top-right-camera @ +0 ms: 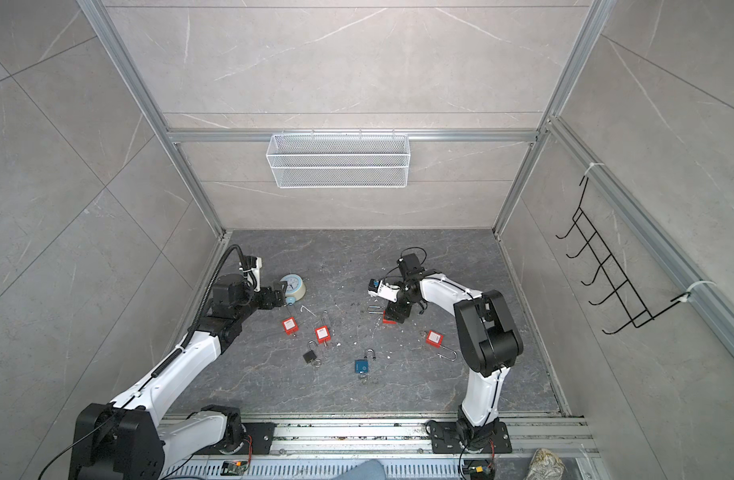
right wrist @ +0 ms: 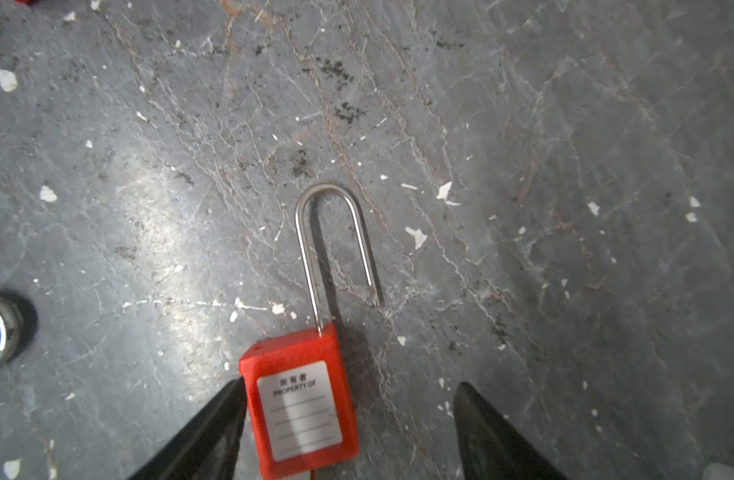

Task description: Lock with the key

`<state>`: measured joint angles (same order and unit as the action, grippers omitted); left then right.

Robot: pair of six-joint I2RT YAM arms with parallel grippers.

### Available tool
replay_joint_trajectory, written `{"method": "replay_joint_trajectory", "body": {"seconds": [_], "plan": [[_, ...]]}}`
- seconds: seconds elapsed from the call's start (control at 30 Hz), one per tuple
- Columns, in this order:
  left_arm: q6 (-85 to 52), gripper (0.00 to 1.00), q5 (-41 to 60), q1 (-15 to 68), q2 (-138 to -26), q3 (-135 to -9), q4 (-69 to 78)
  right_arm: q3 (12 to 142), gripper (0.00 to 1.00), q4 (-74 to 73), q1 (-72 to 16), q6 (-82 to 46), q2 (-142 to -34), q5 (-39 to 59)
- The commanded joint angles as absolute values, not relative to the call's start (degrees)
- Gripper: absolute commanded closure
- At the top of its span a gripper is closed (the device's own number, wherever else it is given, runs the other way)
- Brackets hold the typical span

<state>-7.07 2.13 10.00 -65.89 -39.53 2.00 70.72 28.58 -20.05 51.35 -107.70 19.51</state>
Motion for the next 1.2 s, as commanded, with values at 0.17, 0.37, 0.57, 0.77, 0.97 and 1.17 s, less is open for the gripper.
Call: {"method": "replay_joint_trajectory", "body": {"seconds": [0.17,0.37,0.57,0.77,0.97,1.17], "plan": [[-10.6,0.04,1.9,11.9,-63.2,-41.3,-2.2,73.7,0.21,35.8,-21.2,53.6,-110.2,21.3],[-9.9,0.04,0.5,15.0,-62.9,-43.1,-4.7,73.1,0.27,38.0,-21.8,53.8,-110.7,20.4],[-6.3,0.04,0.8,15.2,-65.8,-44.0,-1.5,70.0,0.30,35.3,-22.9,52.1,-108.6,17.9],[-3.6,0.05,1.4,15.3,-69.9,-48.4,-4.0,67.0,0.35,32.6,-24.1,49.5,-106.5,14.8],[-5.0,0.05,1.8,15.5,-69.2,-47.1,-3.4,68.2,0.44,33.1,-24.1,48.2,-108.8,11.0],[-4.5,0.05,2.0,15.7,-68.9,-45.6,-2.8,67.5,0.50,32.3,-24.3,46.6,-108.8,9.3]]}}
